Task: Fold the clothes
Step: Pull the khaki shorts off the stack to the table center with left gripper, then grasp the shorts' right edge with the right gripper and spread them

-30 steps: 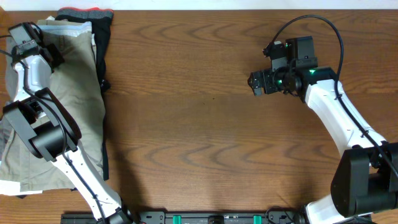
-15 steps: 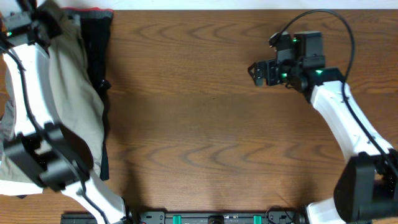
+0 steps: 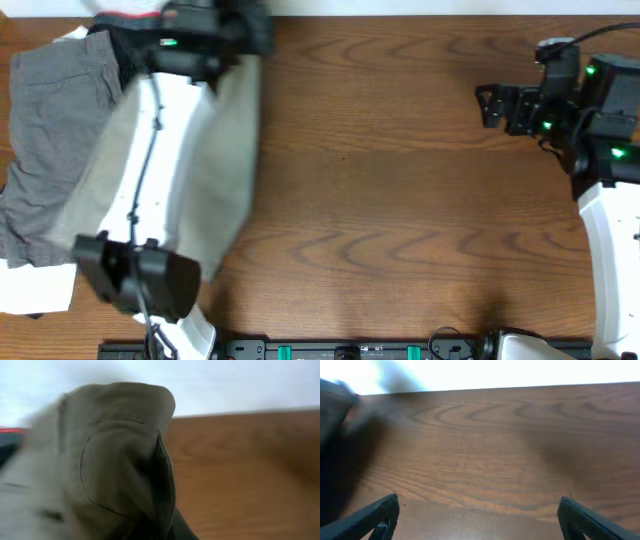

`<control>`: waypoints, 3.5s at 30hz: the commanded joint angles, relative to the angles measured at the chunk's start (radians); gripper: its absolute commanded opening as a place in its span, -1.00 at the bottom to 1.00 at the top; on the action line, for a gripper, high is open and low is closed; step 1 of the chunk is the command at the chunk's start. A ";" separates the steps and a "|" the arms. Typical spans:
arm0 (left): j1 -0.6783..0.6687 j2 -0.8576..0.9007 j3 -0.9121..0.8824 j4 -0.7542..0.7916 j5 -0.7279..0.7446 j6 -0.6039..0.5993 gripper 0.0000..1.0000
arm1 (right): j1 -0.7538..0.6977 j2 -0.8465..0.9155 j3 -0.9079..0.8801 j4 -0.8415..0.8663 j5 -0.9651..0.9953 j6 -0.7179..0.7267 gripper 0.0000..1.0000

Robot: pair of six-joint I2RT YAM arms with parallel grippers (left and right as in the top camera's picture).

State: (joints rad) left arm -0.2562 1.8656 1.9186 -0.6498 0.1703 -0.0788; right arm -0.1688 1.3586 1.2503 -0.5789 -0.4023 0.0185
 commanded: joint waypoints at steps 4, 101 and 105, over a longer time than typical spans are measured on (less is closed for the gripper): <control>-0.165 0.174 -0.010 0.137 0.028 -0.047 -0.88 | -0.089 0.003 0.017 -0.014 -0.093 0.010 0.99; 0.117 -0.047 -0.311 -0.259 -0.005 -0.118 0.96 | -0.102 0.351 0.017 -0.297 0.110 0.137 0.99; 0.120 0.000 -0.311 -0.259 -0.005 -0.119 0.90 | -0.101 0.222 0.024 -0.263 0.038 0.025 0.98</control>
State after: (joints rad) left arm -0.1394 1.8313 1.6131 -0.9085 0.1730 -0.1902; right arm -0.2779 1.6684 1.2575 -0.8608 -0.2741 0.1871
